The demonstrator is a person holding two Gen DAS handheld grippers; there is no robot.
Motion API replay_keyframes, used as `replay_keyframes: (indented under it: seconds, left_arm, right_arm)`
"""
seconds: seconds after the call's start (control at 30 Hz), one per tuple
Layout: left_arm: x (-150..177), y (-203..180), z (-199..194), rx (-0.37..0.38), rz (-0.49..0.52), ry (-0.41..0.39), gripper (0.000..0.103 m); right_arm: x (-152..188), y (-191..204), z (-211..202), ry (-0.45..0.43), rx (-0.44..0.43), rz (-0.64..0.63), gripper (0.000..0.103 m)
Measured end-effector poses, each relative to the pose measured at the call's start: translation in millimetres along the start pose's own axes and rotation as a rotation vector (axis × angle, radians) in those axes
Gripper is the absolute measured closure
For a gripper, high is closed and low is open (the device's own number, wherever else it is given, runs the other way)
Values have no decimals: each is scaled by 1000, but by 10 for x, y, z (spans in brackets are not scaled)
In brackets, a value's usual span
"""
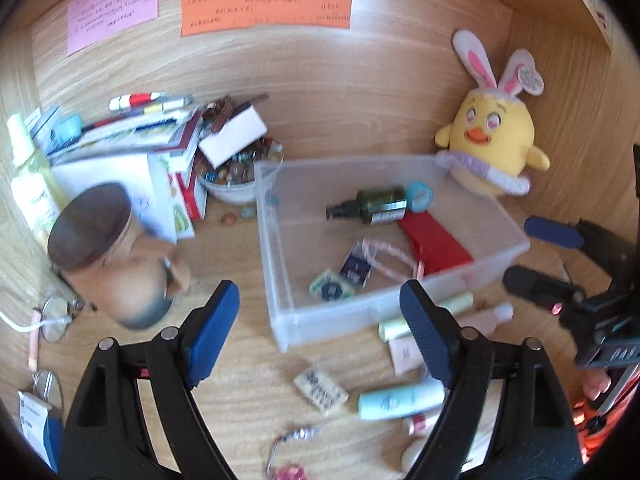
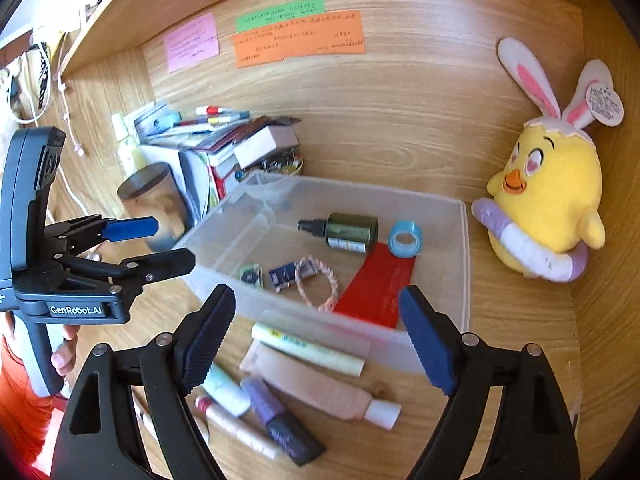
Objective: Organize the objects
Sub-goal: 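Open both tools to drop the box and rope loop into the bin, then grasp the pink charm with the left tool while the right tool grasps the purple tube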
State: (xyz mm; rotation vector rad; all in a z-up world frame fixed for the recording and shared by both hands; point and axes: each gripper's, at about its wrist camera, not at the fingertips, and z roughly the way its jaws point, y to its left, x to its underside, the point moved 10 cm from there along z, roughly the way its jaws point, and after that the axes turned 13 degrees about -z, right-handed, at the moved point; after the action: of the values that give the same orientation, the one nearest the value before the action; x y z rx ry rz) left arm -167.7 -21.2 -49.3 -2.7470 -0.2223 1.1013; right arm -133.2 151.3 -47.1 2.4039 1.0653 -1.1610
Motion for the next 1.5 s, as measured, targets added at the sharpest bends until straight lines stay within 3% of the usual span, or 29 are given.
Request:
replay_keyframes:
  seconds: [0.27, 0.53, 0.6, 0.77, 0.83, 1.07, 1.13, 1.2, 1.37, 1.5]
  left_arm:
    - [615, 241, 18, -69, 9, 97, 16]
    - [1037, 447, -77, -70, -63, 151, 16]
    - [1111, 484, -125, -81, -69, 152, 16]
    - [1259, 562, -165, -115, -61, 177, 16]
    - [1298, 579, -180, -121, -62, 183, 16]
    - [1342, 666, -219, -117, -110, 177, 17]
    - [1356, 674, -214, -108, -121, 179, 23]
    - [1391, 672, -197, -99, -121, 193, 35]
    - [1422, 539, -185, -80, -67, 184, 41]
    - [1422, 450, -172, -87, -23, 175, 63]
  right_arm:
    - [342, 105, -29, 56, -29, -6, 21]
    - [797, 274, 167, 158, -77, -28, 22]
    - [862, 293, 212, 173, -97, -17, 28]
    - [956, 375, 304, 213, -166, -17, 59]
    - [983, 409, 342, 226, -180, -28, 66]
    - [997, 418, 324, 216, -189, -37, 75]
    - [1011, 395, 294, 213, -189, -36, 76]
    - [1039, 354, 255, 214, -180, -24, 77]
    - [1103, 258, 164, 213, -145, -17, 79]
    - [1116, 261, 166, 223, -149, -17, 79]
